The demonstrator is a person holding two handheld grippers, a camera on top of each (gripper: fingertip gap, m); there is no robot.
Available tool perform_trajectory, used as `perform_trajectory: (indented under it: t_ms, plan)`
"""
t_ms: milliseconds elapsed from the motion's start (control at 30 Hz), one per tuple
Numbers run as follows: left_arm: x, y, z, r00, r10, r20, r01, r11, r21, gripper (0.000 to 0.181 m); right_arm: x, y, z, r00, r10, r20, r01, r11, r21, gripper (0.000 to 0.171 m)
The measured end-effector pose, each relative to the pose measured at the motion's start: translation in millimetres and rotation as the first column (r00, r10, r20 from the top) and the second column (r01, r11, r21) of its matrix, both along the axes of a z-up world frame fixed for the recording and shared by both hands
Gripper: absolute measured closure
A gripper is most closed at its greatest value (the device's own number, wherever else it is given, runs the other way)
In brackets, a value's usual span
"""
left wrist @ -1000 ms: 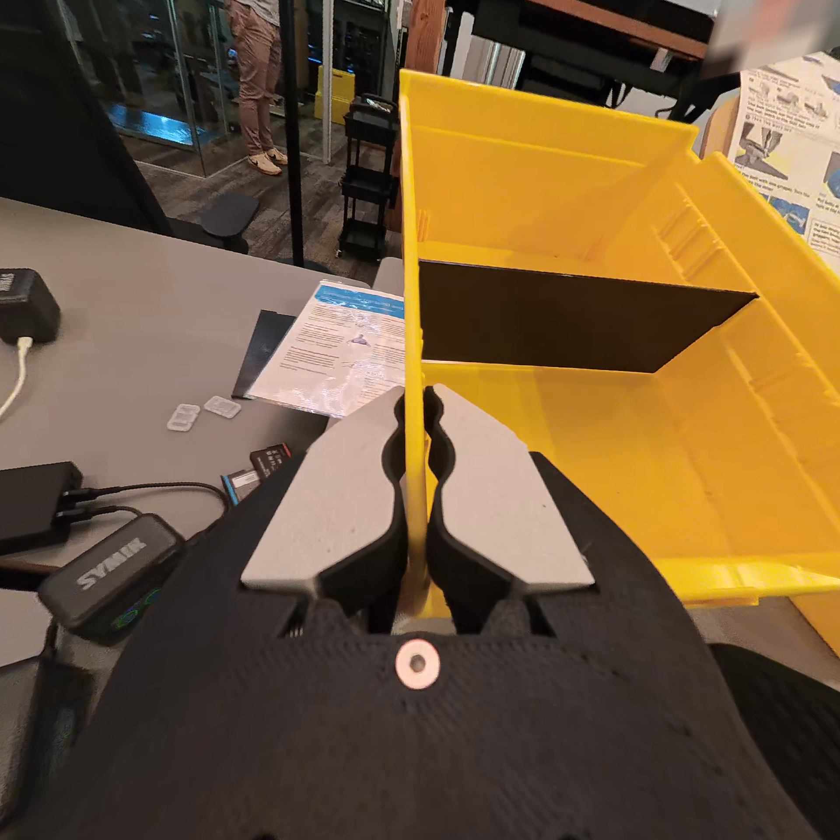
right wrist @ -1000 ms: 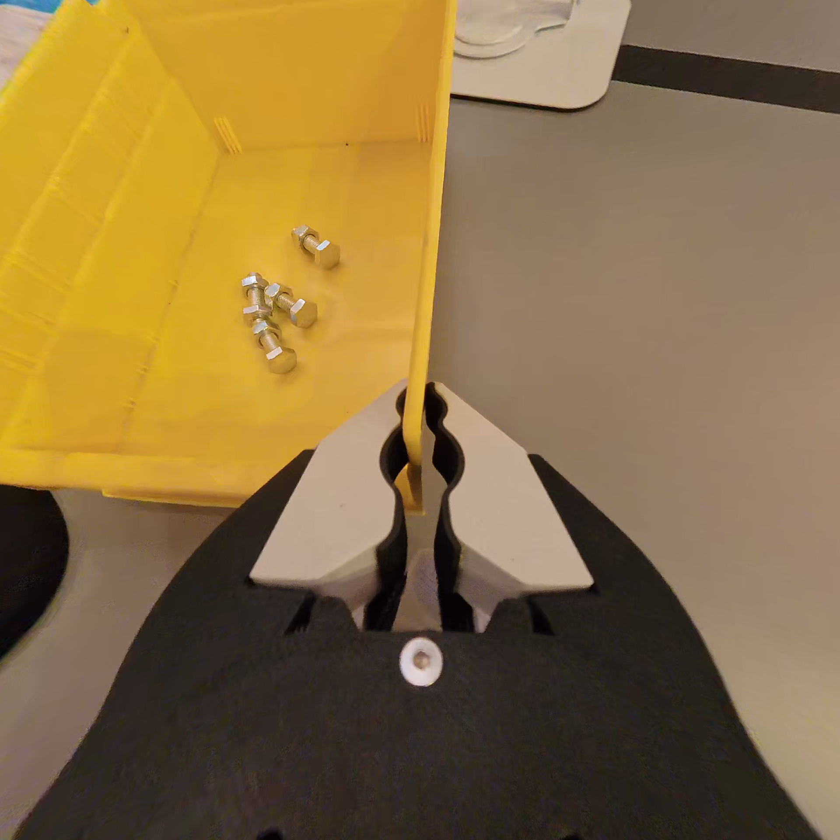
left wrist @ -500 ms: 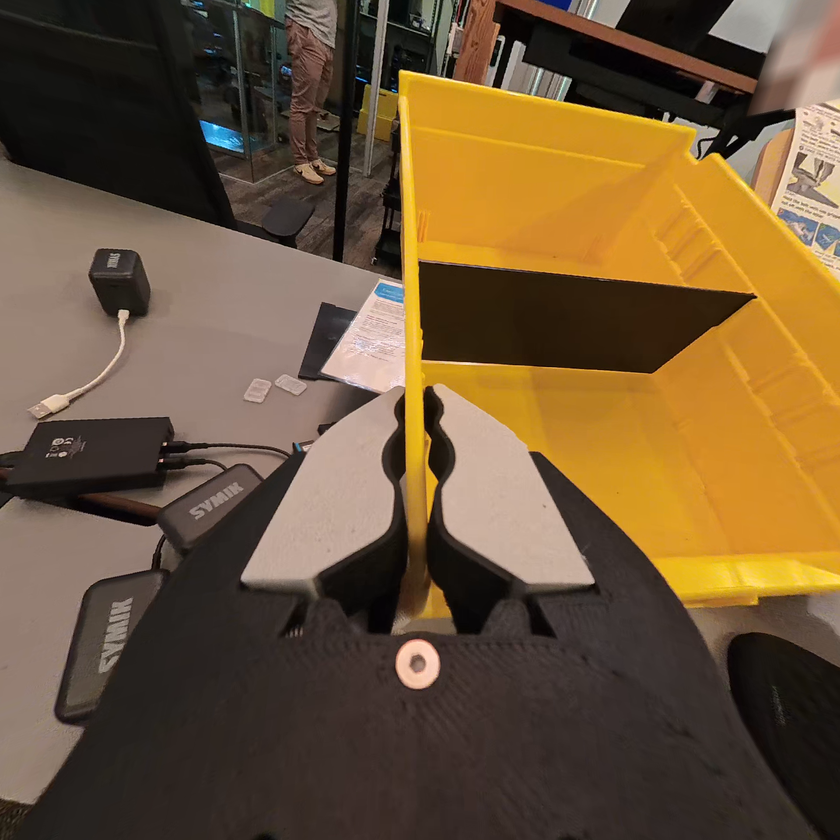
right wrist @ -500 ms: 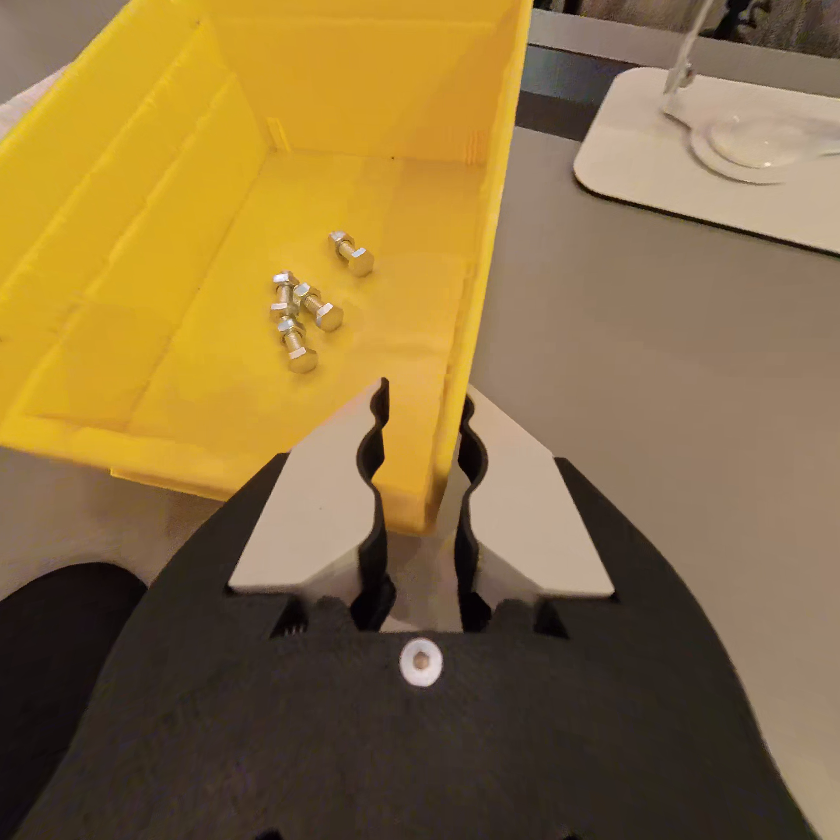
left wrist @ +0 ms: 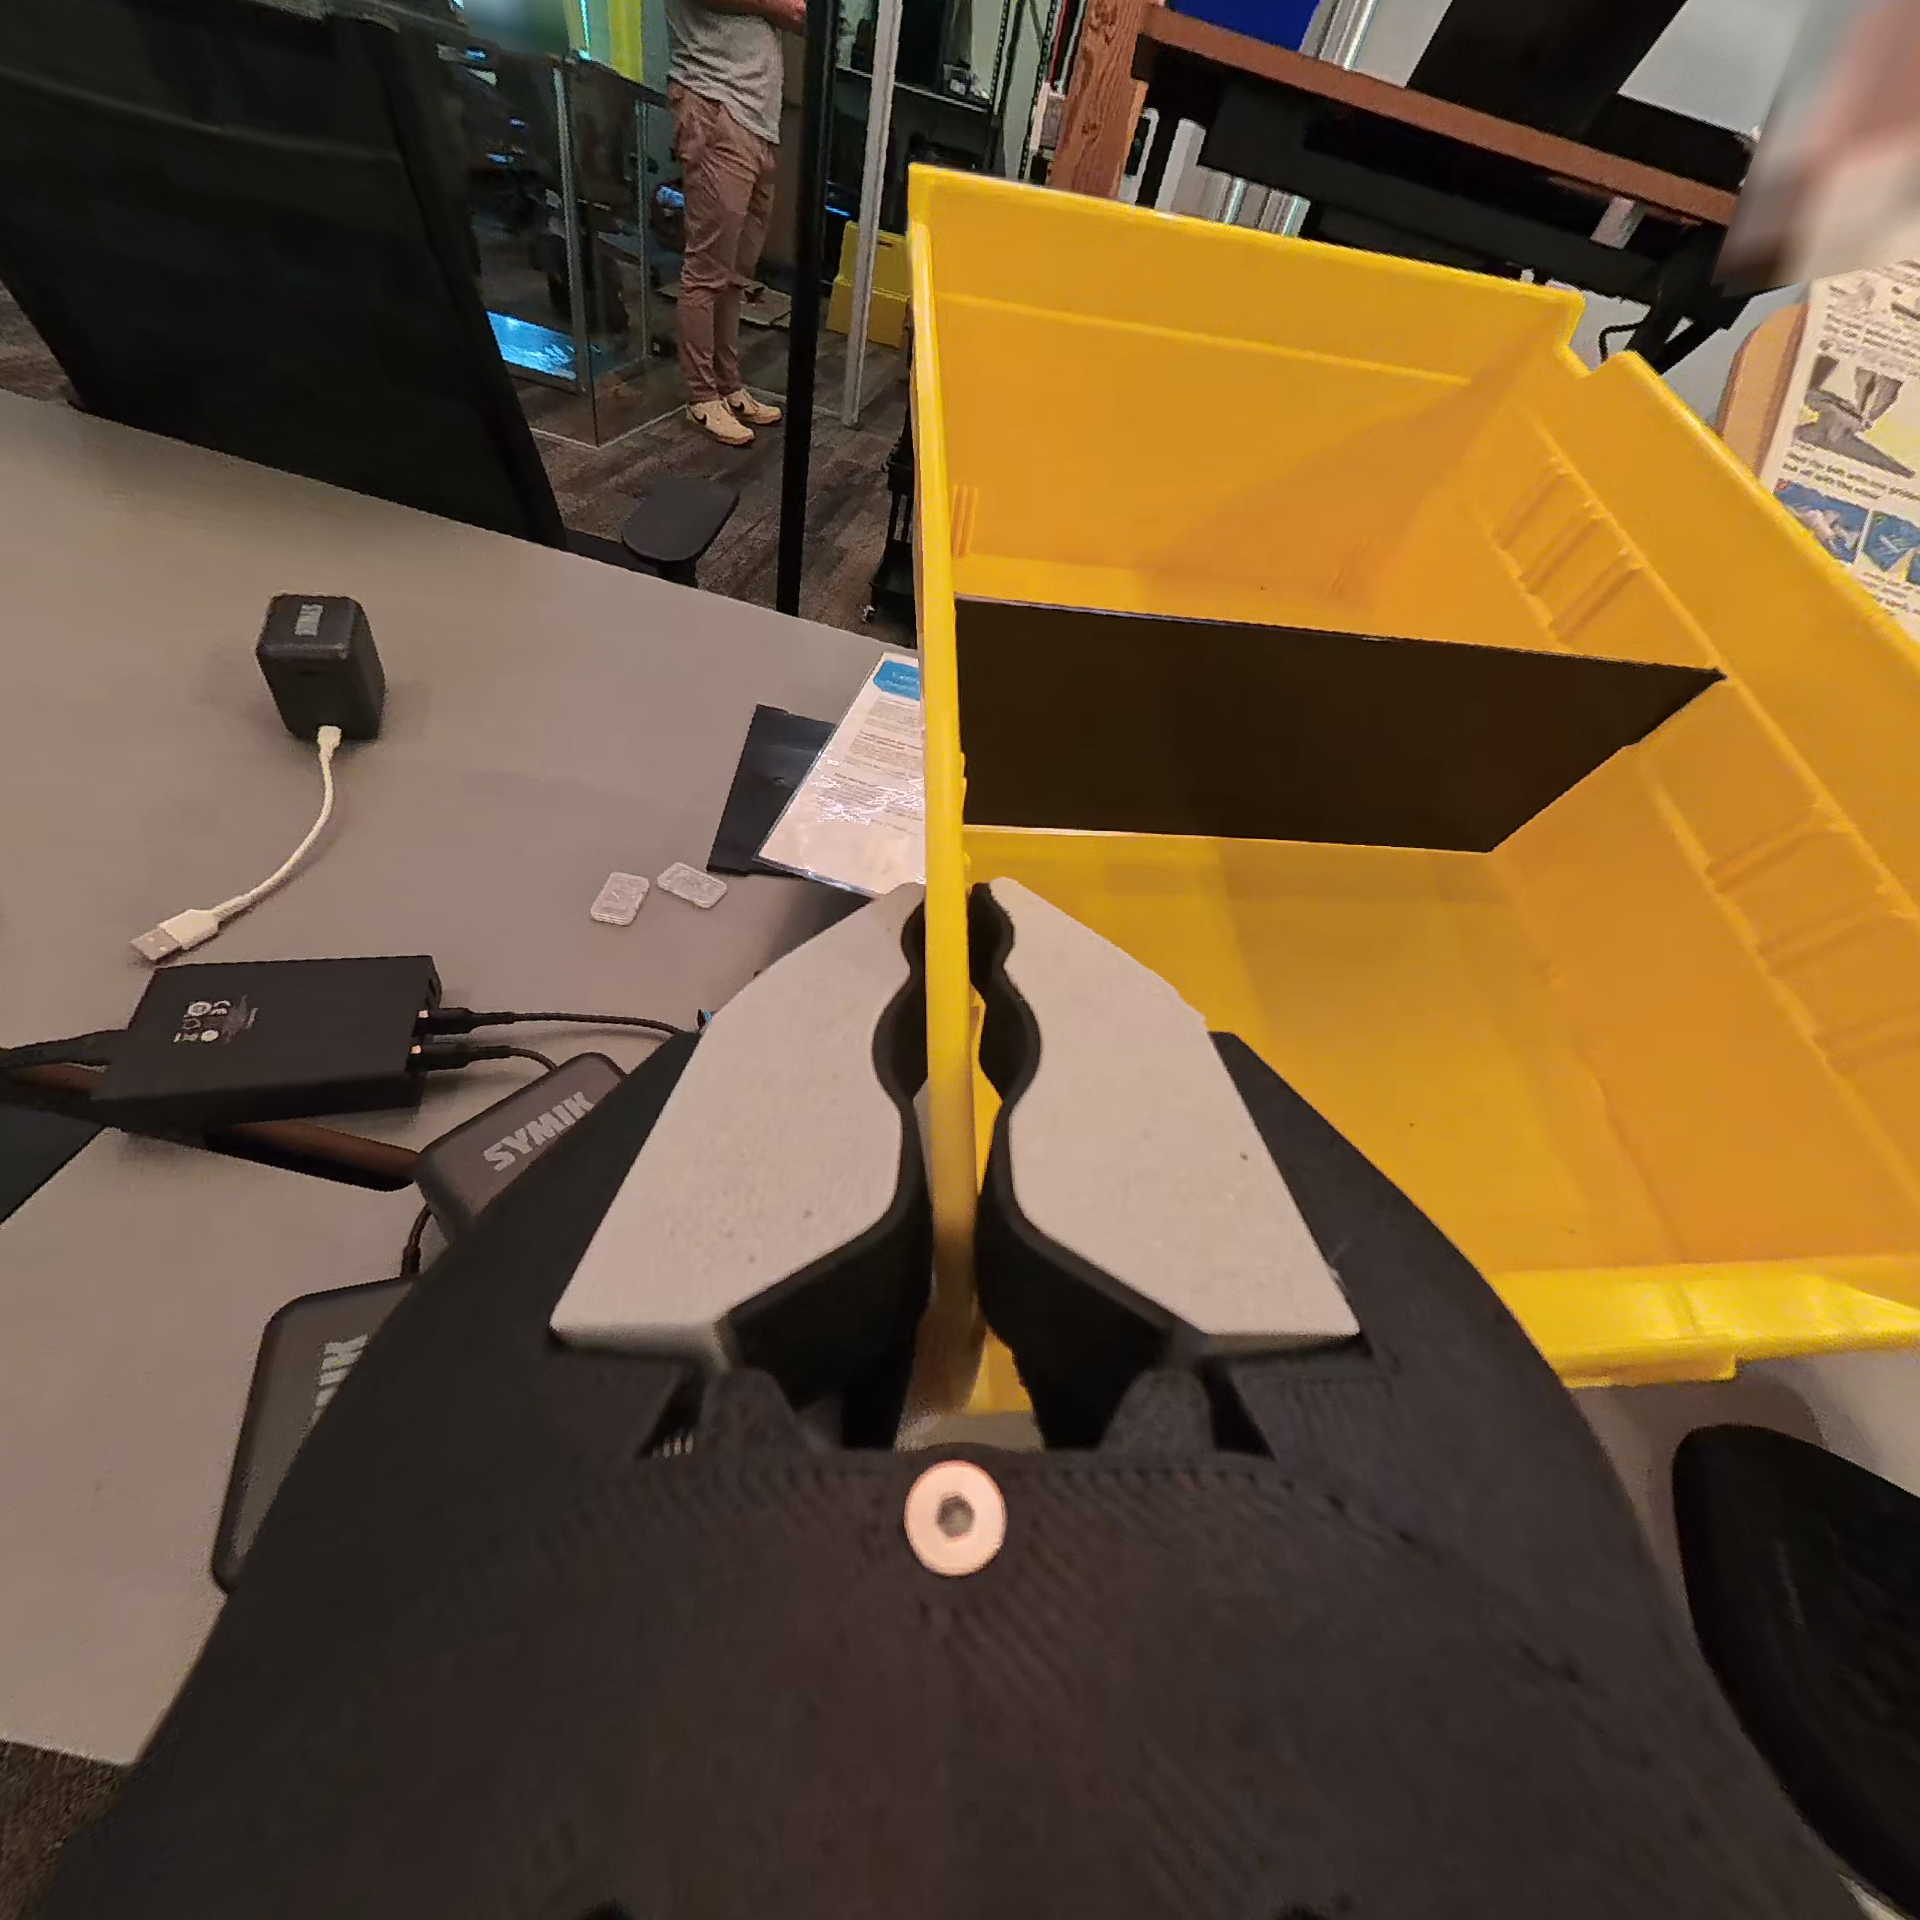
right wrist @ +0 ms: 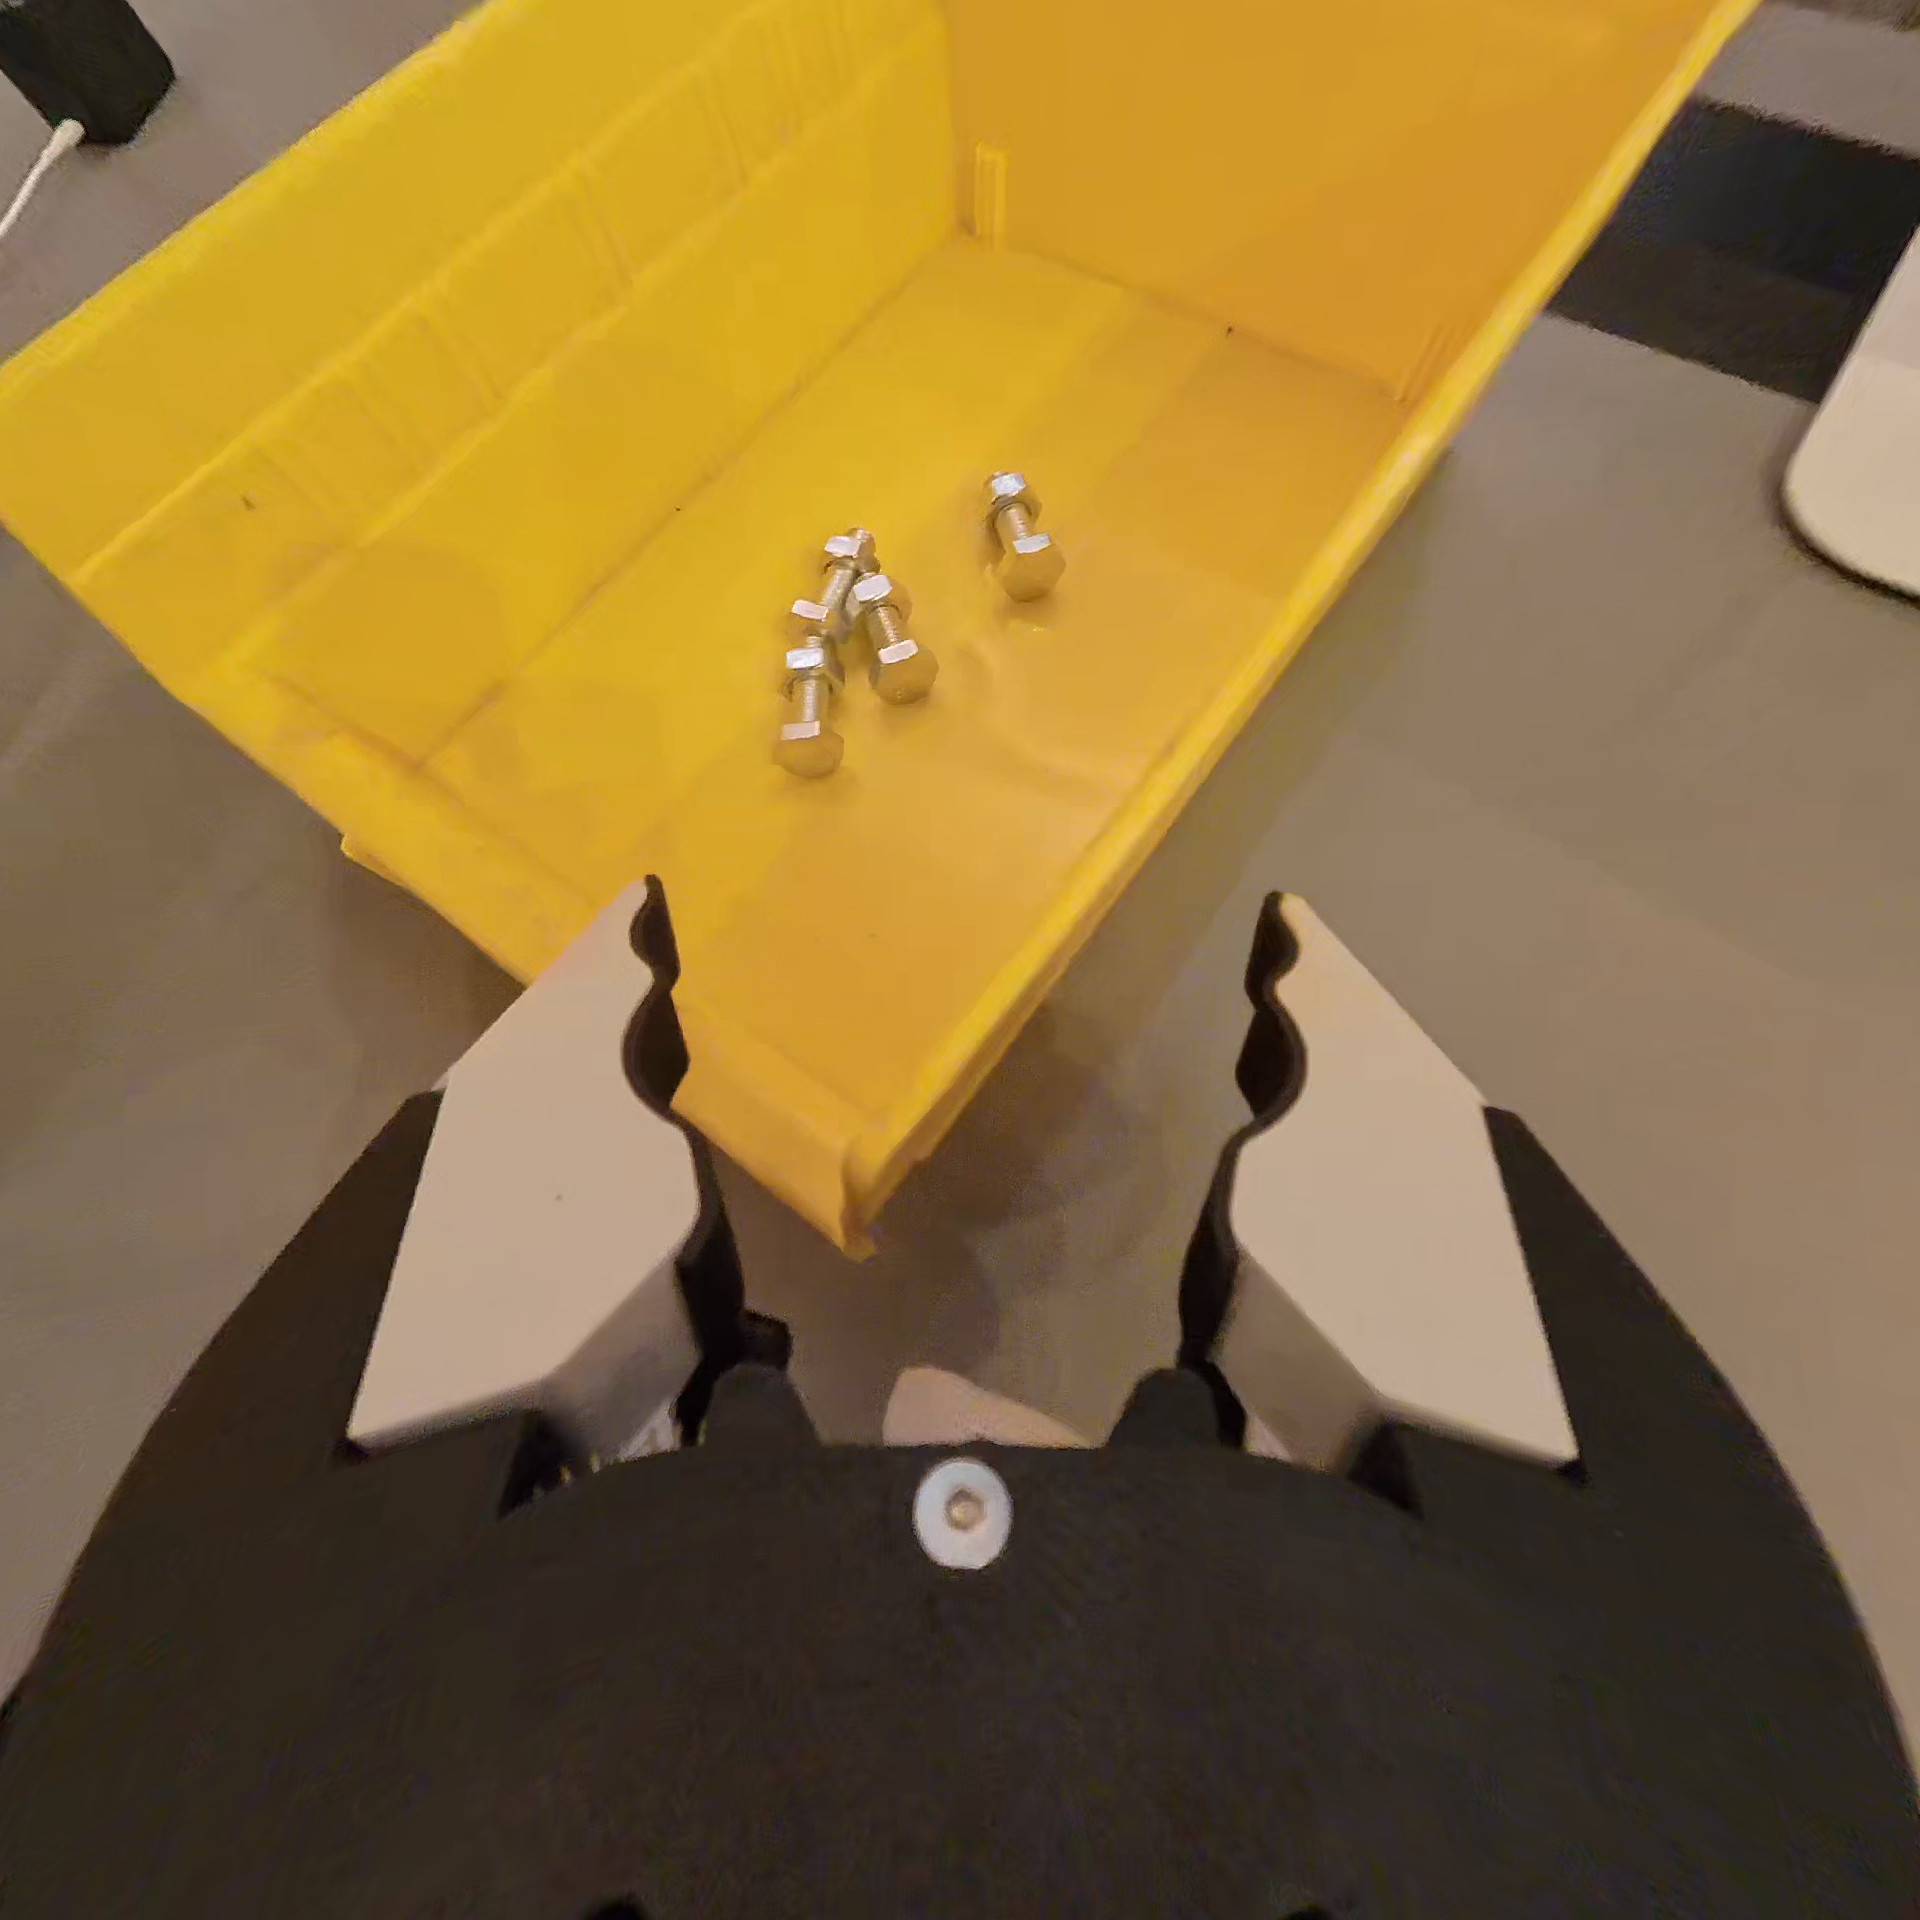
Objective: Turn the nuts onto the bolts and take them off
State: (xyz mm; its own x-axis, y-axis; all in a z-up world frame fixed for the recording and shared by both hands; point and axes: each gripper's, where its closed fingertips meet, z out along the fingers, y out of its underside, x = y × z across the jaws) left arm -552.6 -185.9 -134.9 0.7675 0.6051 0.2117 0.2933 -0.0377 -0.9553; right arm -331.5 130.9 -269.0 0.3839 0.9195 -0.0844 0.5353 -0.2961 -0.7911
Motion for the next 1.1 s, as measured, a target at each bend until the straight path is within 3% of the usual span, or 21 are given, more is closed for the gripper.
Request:
perform_trajectory:
  t_ms: [33,167,300,433,567,633,833,1033,1100]
  plan:
    - [3,0,3,1.000,-0.004,-0.008,0.004,1.000,-0.001,0.176,9,6,7,1.000,-0.011,-0.005,0.012,0.999,0.040,0.059]
    - [27,20,19,0.997,-0.069,-0.033,0.069,0.998,0.005,0.176,59,12,66,0.993,0.027,-0.118,-0.010,0.990,0.142,0.067]
    - [76,67,43,0.982,-0.184,-0.046,0.185,0.983,0.005,0.176,121,-22,143,0.922,0.177,-0.344,-0.155,0.984,0.091,0.077]
    - [152,145,52,0.943,-0.332,-0.030,0.330,0.943,-0.050,0.176,184,-58,196,0.844,0.263,-0.467,-0.224,0.965,0.137,0.072]
    - [247,239,41,0.862,-0.507,0.001,0.504,0.858,-0.104,0.176,238,-64,222,0.803,0.221,-0.553,-0.123,0.970,0.210,0.061]
    - [294,284,30,0.821,-0.571,0.027,0.570,0.814,-0.116,0.176,267,-41,224,0.801,0.150,-0.580,0.011,0.964,0.265,0.060]
    - [427,400,-12,0.696,-0.711,0.096,0.716,0.680,-0.158,0.176,347,46,190,0.813,-0.071,-0.578,0.215,0.959,0.184,0.070]
    - [512,494,-54,0.683,-0.724,0.099,0.727,0.661,-0.186,0.176,426,157,137,0.838,-0.272,-0.473,0.388,0.907,0.166,0.073]
    - [532,520,-69,0.683,-0.721,0.118,0.728,0.660,-0.185,0.175,446,190,128,0.829,-0.300,-0.472,0.413,0.897,0.156,0.083]
